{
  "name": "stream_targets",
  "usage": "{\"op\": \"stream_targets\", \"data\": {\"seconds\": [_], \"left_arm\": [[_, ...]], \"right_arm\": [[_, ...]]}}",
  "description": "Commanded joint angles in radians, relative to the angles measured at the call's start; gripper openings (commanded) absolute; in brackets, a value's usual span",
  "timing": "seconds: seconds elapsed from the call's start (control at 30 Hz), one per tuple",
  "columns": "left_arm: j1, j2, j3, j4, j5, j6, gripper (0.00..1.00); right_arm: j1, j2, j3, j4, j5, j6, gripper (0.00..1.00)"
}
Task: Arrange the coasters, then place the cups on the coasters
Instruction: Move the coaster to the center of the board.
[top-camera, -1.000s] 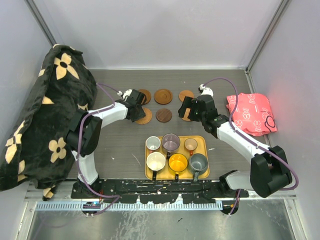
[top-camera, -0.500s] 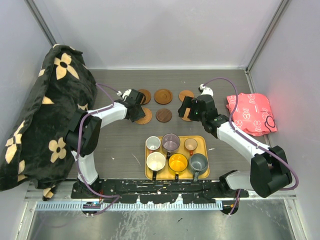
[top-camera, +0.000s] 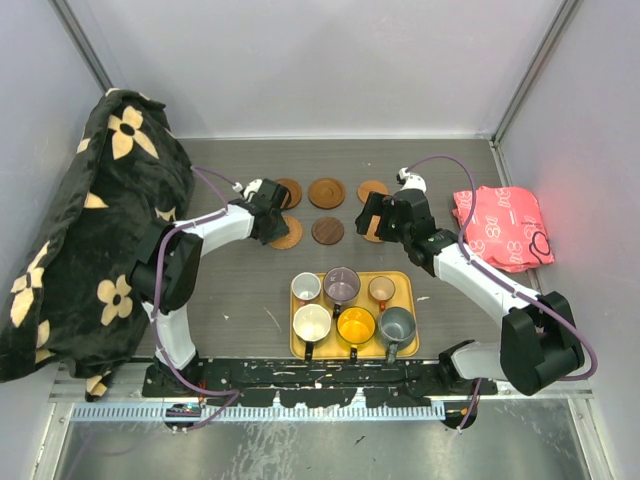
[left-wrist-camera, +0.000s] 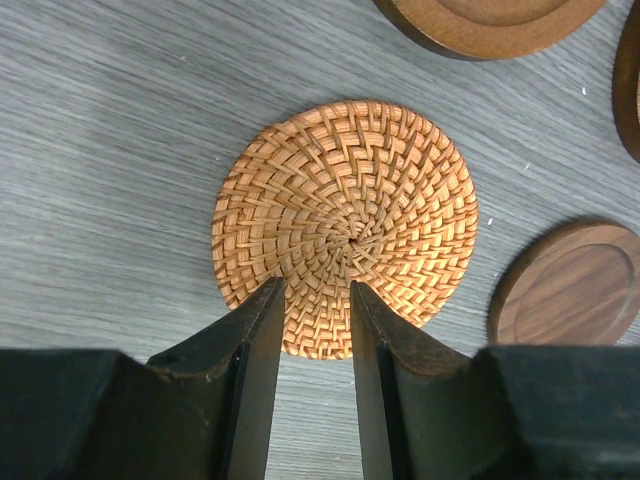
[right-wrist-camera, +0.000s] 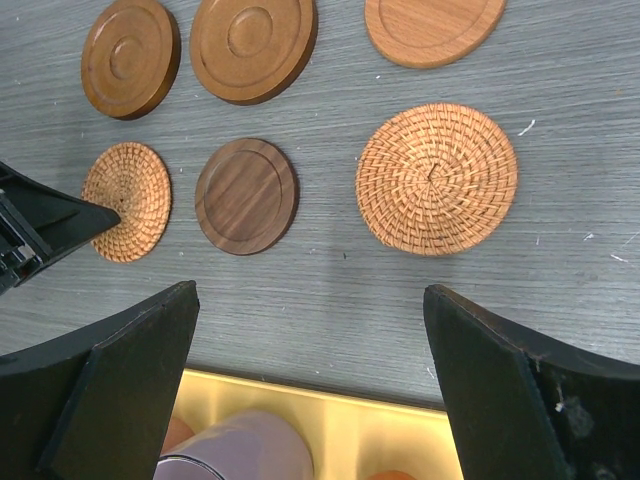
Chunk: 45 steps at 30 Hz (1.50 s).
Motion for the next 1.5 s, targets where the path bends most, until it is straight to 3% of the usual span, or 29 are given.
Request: {"op": "stream_targets", "data": {"seconds": [0.0, 0.9, 1.47], "left_arm": [[0.012, 0.021, -0.050, -0.196, -0.066, 0.038, 0.35], [-0.018, -0.012, 0.043, -0.175, -0.085, 0.083, 0.38], [-0.029, 0.056, 0.068, -0.169, -0.115, 0.138, 0.37]], "right_arm": [[-0.004, -0.010, 0.005, 0.054, -0.009, 0.007, 0.99], [-0.004, -0.002, 0.002, 0.065, -0.020, 0.010, 0.99], [-0.004, -0.003, 0.003, 0.062, -0.017, 0.010, 0.99]]}}
